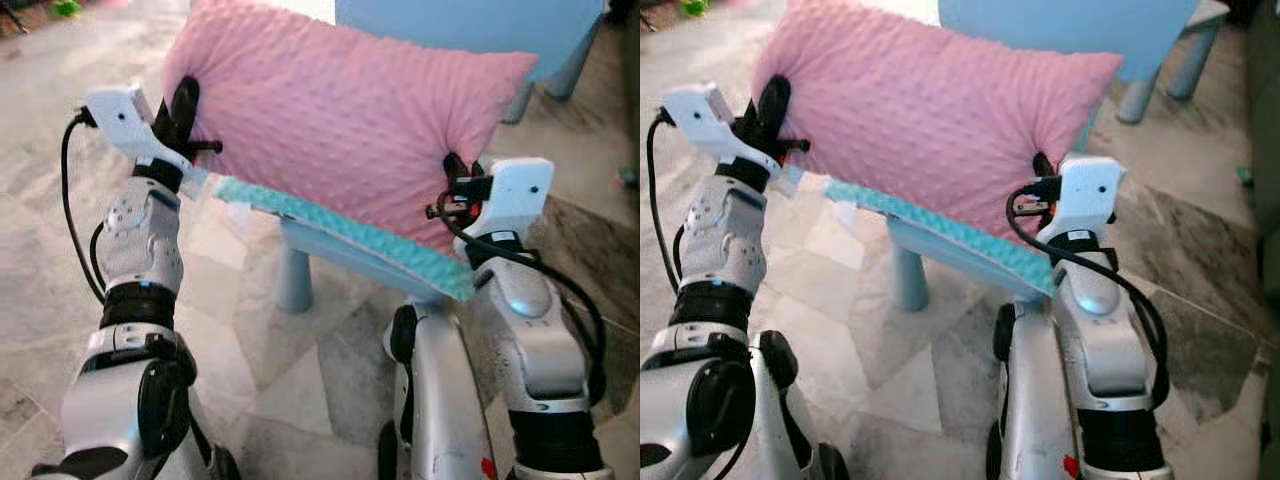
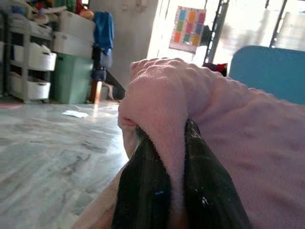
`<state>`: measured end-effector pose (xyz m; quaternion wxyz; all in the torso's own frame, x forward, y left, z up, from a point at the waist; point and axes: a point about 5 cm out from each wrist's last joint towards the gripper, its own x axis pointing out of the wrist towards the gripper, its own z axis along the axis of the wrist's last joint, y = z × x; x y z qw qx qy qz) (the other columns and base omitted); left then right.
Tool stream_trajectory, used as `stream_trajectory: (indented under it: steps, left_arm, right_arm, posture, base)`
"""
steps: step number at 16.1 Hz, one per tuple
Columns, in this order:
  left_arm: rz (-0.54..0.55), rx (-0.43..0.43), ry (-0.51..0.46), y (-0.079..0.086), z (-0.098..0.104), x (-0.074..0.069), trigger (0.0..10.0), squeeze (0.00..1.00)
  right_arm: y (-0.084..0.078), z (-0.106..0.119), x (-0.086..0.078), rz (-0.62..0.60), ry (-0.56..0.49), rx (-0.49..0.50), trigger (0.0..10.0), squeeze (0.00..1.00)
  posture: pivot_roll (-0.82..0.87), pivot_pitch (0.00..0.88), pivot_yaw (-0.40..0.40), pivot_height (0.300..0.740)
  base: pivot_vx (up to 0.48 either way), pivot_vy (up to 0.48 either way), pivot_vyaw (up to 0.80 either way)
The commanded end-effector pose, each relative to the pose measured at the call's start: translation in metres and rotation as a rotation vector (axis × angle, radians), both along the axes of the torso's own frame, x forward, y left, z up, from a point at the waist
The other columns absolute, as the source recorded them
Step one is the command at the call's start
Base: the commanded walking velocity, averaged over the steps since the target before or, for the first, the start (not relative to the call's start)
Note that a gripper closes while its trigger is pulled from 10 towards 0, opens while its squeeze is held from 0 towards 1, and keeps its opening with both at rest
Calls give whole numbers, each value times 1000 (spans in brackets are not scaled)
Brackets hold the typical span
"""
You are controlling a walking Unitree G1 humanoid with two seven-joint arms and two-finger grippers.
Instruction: Move the pillow to the sofa
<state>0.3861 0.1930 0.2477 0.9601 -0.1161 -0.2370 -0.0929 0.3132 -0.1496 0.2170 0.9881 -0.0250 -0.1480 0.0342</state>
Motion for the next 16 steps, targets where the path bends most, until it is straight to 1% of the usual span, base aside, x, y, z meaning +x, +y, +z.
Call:
stream_trajectory:
  steps: [1, 3, 4, 5, 7, 8, 9, 10, 11, 12, 13, 14, 16]
  left_arm:
    - [33, 19, -53, 4, 10, -4, 0, 0]
    - [49, 34, -93, 4, 18, -8, 0, 0]
    - [60, 40, -114, 2, 21, -12, 0, 0]
    - [60, 45, -118, 0, 20, -15, 0, 0]
    - [75, 84, -124, -4, 11, -36, 0, 0]
    - [91, 93, -122, -3, 9, -45, 0, 0]
    - [106, 113, -115, -3, 4, -59, 0, 0]
    - [112, 133, -112, -4, 1, -67, 0, 0]
    - [104, 134, -87, -7, -6, -78, 0, 0]
    - [93, 151, -36, -11, -22, -94, 0, 0]
    - [87, 154, 5, -13, -34, -102, 0, 0]
    - [79, 147, 57, -16, -47, -113, 0, 0]
    - [86, 135, 115, -19, -62, -122, 0, 0]
  right_arm:
    - [-5, 7, 0, -46, -50, -10, 0, 0]
    - [-9, 17, -2, -86, -105, -44, 0, 0]
    - [-13, 23, -6, -106, -134, -59, 0, 0]
    - [-14, 23, -7, -114, -133, -65, 0, 0]
    - [-14, 16, -21, -110, -109, -69, 0, 0]
    - [-13, 11, -26, -107, -95, -73, 0, 0]
    - [-13, 3, -32, -100, -68, -66, 0, 0]
    - [-13, 0, -35, -93, -53, -59, 0, 0]
    - [-13, -5, -38, -103, -32, -62, 0, 0]
    - [-12, -10, -39, -109, 6, -51, 0, 0]
    - [-11, -11, -39, -106, 10, -56, 0, 0]
    - [-10, -11, -38, -112, 12, -76, 0, 0]
    - [-10, -13, -36, -116, 21, -77, 0, 0]
  posture:
    - [-145, 4, 42, 304]
    - [-153, 0, 50, 304]
    - [-160, 0, 56, 304]
    - [-160, 0, 57, 304]
    - [-161, 0, 60, 304]
    - [-158, 0, 59, 304]
    - [-151, 0, 58, 304]
    - [-145, 0, 56, 304]
    - [-137, 0, 53, 304]
    - [-130, 0, 51, 304]
    - [-128, 0, 50, 304]
    - [-127, 0, 47, 304]
    - [-124, 0, 38, 304]
  base:
    - [0, 0, 0]
    - [0, 0, 0]
    - [0, 0, 0]
    - [0, 0, 0]
    - [0, 0, 0]
    - [0, 0, 0]
    - [0, 0, 0]
    - [0, 0, 0]
    - [0, 0, 0]
    - [0, 0, 0]
    - [0, 0, 0]
    - [0, 0, 0]
    - [0, 0, 0]
